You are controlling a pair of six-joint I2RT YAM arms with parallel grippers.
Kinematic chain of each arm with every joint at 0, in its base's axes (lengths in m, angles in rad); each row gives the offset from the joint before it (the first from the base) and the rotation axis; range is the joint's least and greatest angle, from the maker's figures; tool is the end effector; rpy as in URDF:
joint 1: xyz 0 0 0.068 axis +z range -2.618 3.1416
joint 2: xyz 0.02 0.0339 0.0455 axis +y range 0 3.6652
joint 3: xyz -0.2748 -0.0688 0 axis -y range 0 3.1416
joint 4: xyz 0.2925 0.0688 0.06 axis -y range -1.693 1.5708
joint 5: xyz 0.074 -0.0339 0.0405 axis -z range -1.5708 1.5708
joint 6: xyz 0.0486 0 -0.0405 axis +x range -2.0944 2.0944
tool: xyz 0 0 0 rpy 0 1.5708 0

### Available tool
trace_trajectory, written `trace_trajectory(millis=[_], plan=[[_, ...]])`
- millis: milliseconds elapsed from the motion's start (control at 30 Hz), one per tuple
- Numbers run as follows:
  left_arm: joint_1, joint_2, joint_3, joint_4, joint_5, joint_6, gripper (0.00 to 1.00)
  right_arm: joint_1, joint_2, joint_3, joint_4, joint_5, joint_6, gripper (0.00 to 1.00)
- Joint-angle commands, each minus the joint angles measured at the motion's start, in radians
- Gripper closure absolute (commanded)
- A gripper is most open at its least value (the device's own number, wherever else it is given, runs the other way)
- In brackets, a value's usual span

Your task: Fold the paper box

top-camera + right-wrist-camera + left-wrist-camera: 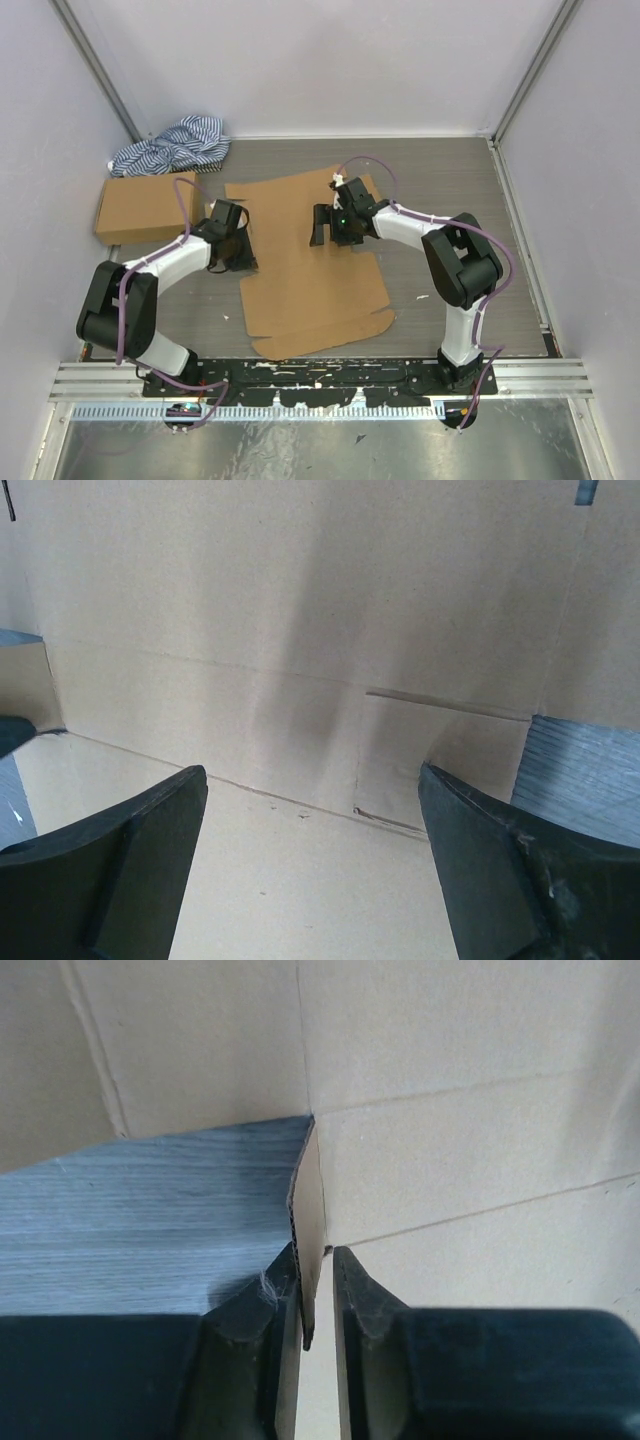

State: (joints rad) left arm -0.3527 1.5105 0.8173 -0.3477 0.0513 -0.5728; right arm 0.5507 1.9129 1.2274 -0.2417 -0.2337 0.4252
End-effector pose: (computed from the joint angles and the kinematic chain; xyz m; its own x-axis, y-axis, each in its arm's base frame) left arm 0.3076 -0.1159 0.1413 -0.8807 -0.2526 -0.4008 -0.1285 0.9416 -0.3111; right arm 0.3770 0.2447 0.1366 -0.8798 -0.0694 -0.4702 -0.2904 0.8616 0.4163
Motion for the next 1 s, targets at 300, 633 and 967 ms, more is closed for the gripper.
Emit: trace_trajectory(millis=[300,633,967], plan=[[-0.01,0.015,0.125,-0.103,0.087,-0.006,0.55,0.012,0.026,-0.044,-0.006,-0.027,0.015,0.08],[-0.013,0.069,0.145,-0.031,0.093,-0.027,0.6,0.012,0.043,-0.031,-0.003,-0.04,0.02,0.08],[-0.022,0.303,0.194,-0.019,0.089,-0.045,0.65,0.012,0.035,-0.047,-0.008,-0.044,0.029,0.08]])
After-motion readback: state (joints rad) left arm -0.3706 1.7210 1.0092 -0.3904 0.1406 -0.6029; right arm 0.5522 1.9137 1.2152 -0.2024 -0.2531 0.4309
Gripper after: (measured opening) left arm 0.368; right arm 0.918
